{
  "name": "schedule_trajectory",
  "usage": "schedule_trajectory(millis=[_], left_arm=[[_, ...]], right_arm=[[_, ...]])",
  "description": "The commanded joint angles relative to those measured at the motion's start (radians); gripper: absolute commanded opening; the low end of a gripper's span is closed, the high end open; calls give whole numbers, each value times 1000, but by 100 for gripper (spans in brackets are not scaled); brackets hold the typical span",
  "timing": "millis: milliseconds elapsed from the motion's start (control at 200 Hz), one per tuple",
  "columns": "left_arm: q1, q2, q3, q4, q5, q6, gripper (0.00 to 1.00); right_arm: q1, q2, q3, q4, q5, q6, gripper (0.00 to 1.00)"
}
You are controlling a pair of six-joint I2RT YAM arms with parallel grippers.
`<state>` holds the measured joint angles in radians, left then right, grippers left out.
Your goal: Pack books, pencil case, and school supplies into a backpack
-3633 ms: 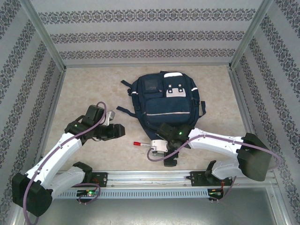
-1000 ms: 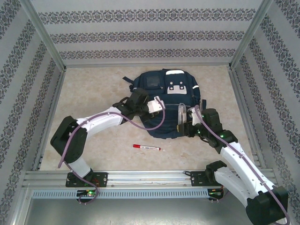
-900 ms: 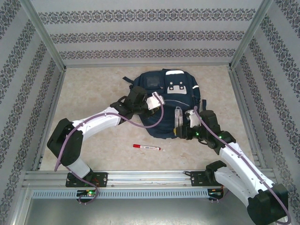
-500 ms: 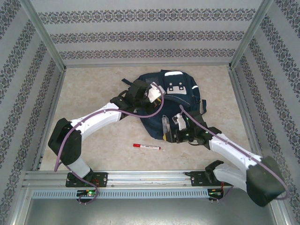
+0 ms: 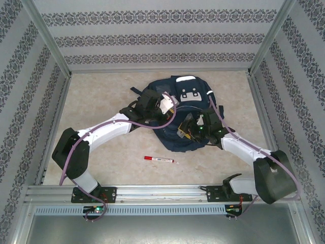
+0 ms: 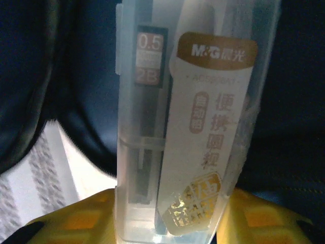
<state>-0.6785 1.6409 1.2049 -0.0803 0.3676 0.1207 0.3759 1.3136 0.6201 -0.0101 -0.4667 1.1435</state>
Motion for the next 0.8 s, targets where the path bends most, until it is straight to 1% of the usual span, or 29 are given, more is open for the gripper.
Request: schedule_trajectory(millis=[0, 45, 115, 250, 365, 440, 520, 585, 719, 794], left_arm=[[7, -41, -16, 139, 101, -106, 0], [7, -39, -31, 172, 107, -123, 0], [8, -36, -35, 183, 114, -141, 0], [8, -45, -51, 188, 106, -178, 0], [8, -50, -69, 225, 103, -182, 0], [7, -53, -56, 222, 94, -183, 0], [8, -53, -57, 247, 74, -187, 0], [8, -47, -55, 269, 56, -193, 0], [13, -42, -44, 284, 39, -222, 0], [13, -40, -58, 315, 36, -231, 0]], right_arm=[[-2, 77, 31, 137, 132, 339, 33], [3, 107, 65, 168, 139, 354, 33], [4, 144, 125, 160, 141, 380, 35], [12, 171, 159, 162, 188, 508, 36], [15, 214, 202, 155, 189, 499, 36], [20, 279, 243, 188, 146, 473, 36], [26, 364, 319, 262, 49, 422, 38], [39, 407, 362, 277, 16, 383, 42], [37, 452, 372, 294, 47, 342, 52], [21, 485, 384, 351, -10, 315, 61]])
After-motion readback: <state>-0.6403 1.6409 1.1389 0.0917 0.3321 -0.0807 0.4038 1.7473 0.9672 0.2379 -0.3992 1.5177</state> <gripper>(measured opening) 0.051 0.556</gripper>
